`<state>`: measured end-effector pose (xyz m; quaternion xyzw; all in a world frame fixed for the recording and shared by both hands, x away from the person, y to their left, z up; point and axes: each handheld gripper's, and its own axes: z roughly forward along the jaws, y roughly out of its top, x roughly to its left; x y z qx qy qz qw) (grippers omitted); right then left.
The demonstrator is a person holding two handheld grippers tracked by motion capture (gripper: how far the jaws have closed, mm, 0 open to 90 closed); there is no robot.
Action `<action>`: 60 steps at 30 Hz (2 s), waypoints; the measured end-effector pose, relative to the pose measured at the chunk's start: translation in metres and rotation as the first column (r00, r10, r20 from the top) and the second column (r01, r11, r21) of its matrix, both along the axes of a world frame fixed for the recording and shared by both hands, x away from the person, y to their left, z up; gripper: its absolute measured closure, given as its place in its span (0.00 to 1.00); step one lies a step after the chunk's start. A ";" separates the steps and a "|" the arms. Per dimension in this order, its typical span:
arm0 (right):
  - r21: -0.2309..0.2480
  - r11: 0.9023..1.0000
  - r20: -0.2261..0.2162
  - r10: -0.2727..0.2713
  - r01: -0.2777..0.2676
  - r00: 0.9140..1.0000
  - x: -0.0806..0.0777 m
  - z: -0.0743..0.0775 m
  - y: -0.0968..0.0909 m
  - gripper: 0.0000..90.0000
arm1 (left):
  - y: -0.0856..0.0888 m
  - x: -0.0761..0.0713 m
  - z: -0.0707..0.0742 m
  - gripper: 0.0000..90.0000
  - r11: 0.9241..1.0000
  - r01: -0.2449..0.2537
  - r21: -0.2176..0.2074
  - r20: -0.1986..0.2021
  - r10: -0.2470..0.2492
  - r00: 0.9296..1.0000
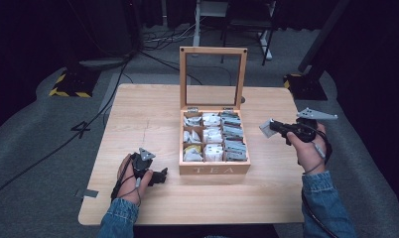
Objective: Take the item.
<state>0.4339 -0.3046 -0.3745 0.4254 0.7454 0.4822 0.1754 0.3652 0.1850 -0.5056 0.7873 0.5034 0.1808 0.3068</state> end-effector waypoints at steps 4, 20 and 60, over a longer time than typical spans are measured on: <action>-0.008 0.999 -0.021 -0.044 0.044 0.999 0.009 -0.013 -0.010 0.96 | 0.000 0.000 0.000 0.00 1.000 0.000 0.000 0.000 0.000 1.000; -0.092 0.990 -0.090 -0.113 0.105 0.989 0.027 -0.050 -0.021 0.96 | 0.000 0.000 0.000 0.00 1.000 0.000 0.000 0.000 0.000 1.000; -0.153 0.967 -0.193 -0.234 0.206 0.953 0.045 -0.095 -0.039 0.44 | 0.000 0.000 0.000 0.00 1.000 0.000 0.000 0.000 0.000 1.000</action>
